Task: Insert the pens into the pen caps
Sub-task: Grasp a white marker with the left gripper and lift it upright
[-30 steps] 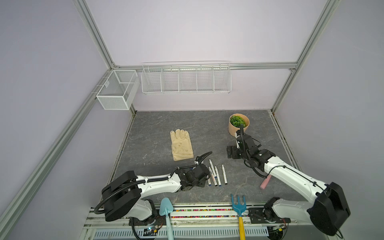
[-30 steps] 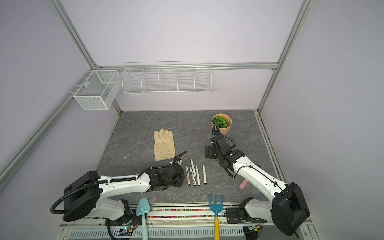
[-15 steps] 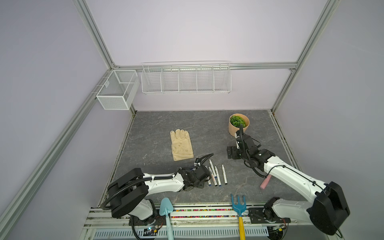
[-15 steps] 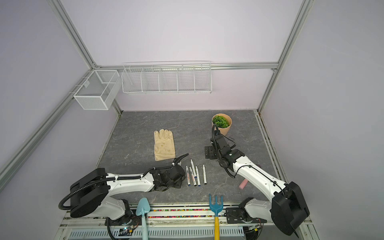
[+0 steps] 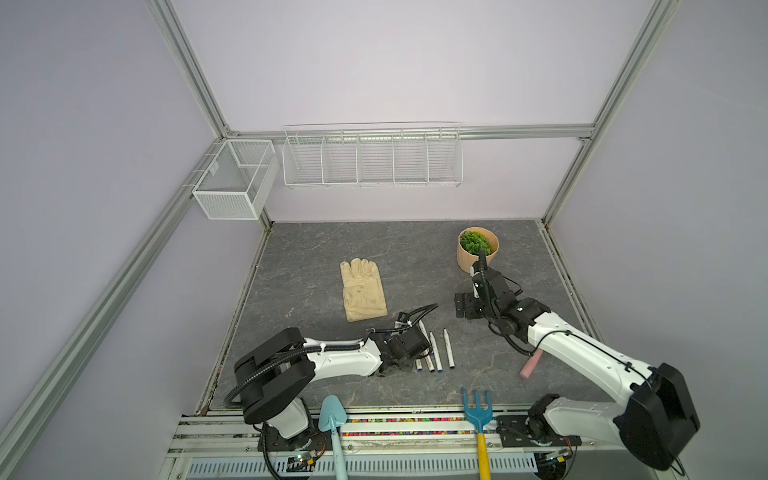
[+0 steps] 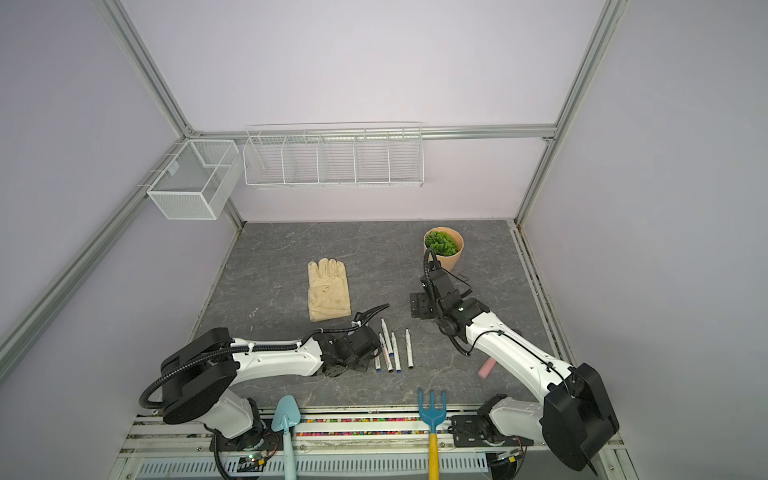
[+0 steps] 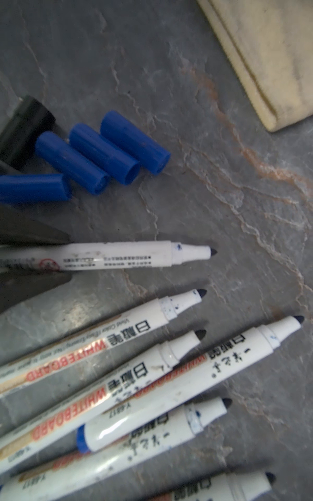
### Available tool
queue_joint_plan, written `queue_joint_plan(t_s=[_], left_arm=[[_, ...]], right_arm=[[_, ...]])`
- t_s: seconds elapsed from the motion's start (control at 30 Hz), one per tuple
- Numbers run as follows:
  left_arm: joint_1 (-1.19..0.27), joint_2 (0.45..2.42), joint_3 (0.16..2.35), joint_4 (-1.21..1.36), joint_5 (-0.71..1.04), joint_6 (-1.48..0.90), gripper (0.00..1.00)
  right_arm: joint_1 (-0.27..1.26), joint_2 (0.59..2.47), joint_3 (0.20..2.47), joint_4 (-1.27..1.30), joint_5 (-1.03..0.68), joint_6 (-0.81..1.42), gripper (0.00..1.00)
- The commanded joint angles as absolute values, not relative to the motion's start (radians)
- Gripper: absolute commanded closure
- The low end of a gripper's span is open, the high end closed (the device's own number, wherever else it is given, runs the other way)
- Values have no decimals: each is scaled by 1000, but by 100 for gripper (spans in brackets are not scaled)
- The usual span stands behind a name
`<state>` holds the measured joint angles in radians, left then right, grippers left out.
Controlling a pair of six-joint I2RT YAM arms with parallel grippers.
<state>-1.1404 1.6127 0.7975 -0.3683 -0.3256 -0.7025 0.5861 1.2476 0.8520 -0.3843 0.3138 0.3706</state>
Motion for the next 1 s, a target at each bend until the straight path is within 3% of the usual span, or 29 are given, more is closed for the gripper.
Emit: queue_joint_plan(t_s=[0.0, 0.17, 0.53, 0.63, 0.8, 0.97], left_arm=[[-1149, 1662, 806, -419, -288, -707, 85], [-1152, 1667, 828, -437, -294, -703, 99], [-1151, 1397, 856, -445, -388, -670, 100], [-1151, 1274, 820, -384, -429, -667, 100], [-1147, 1063, 641, -84, -454, -607, 100], [-1139, 987, 578, 13, -464, -609, 100]], right_arm=[[592, 1244, 873, -399, 333, 385, 6], [592, 1237, 873, -405, 336, 386, 7], [581, 1192, 936, -421, 260, 397, 7], [577, 1174, 953, -380, 124, 361, 7], [592, 1193, 1022, -328, -242, 297, 2], [630, 1256, 1086, -308, -454, 292, 3]])
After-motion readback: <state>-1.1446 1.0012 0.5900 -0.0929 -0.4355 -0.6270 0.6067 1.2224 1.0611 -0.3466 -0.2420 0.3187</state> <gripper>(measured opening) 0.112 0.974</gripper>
